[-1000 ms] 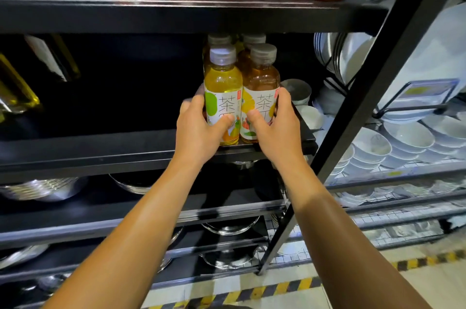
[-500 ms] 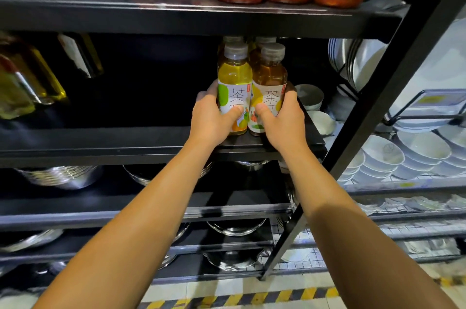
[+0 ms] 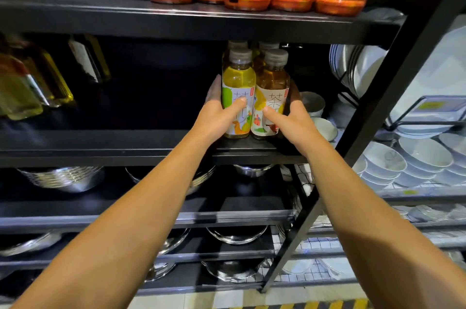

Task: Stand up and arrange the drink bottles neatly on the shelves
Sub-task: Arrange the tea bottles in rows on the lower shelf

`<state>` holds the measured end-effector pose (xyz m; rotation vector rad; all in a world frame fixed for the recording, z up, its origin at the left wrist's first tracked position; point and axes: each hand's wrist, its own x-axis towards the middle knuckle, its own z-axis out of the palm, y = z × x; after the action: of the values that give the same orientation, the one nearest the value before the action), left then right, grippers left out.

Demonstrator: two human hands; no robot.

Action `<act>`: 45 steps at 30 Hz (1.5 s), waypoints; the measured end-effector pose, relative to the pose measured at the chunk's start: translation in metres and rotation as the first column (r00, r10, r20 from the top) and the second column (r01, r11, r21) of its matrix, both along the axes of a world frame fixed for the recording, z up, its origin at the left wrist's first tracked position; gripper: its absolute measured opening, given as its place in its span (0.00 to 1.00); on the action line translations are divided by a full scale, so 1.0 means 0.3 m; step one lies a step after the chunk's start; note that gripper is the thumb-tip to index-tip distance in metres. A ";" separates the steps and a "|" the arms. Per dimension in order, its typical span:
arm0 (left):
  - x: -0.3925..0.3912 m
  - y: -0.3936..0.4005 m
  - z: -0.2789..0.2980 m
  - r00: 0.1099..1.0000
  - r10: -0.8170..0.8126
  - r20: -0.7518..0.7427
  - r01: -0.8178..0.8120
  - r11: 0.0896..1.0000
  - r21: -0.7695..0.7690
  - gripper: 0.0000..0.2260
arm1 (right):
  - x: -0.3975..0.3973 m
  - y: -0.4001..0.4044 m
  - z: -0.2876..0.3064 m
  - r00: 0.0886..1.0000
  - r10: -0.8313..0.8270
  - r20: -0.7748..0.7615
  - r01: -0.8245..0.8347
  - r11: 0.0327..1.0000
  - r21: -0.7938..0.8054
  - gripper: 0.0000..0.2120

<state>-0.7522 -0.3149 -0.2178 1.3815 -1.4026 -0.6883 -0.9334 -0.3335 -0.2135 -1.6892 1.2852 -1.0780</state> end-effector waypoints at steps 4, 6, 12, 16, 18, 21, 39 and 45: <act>0.012 -0.015 -0.009 0.997 -0.064 -0.053 0.065 0.998 0.002 0.28 | 0.010 -0.006 0.010 0.995 0.095 0.010 -0.095 0.994 0.055 0.20; 0.023 -0.024 -0.018 0.995 -0.081 -0.061 0.081 0.997 -0.005 0.29 | 0.015 -0.012 0.003 0.995 0.094 0.023 -0.095 0.995 0.037 0.20; 0.032 -0.044 -0.035 0.992 -0.078 -0.096 0.078 0.997 -0.005 0.28 | 0.020 -0.032 -0.017 0.994 0.108 0.018 -0.108 0.994 -0.017 0.19; 0.028 -0.056 -0.034 0.993 -0.060 -0.103 0.061 0.998 0.007 0.28 | 0.019 -0.050 -0.014 0.994 0.105 0.023 -0.105 0.994 -0.011 0.20; 0.018 -0.054 -0.030 0.994 -0.055 -0.099 0.055 0.998 -0.003 0.27 | 0.018 -0.058 -0.012 0.995 0.101 0.026 -0.101 0.995 0.011 0.20; 0.013 -0.053 -0.029 0.995 -0.054 -0.085 0.053 0.998 -0.018 0.26 | 0.018 -0.067 -0.013 0.996 0.091 0.021 -0.092 0.995 0.050 0.21; 0.141 0.178 -0.025 0.848 0.247 0.469 -0.167 0.964 -0.206 0.28 | 0.141 0.210 -0.069 0.962 -0.214 -0.167 0.073 0.797 -0.600 0.29; 0.370 0.342 -0.067 0.764 0.368 0.531 -0.293 0.930 -0.222 0.27 | 0.400 0.258 -0.077 0.936 -0.029 -0.351 -0.161 0.852 -0.499 0.34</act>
<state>-0.6413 -0.2123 -0.2379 1.7584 -1.5526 0.0695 -0.8135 -0.2561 -0.2366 -2.4092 1.1906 -1.1953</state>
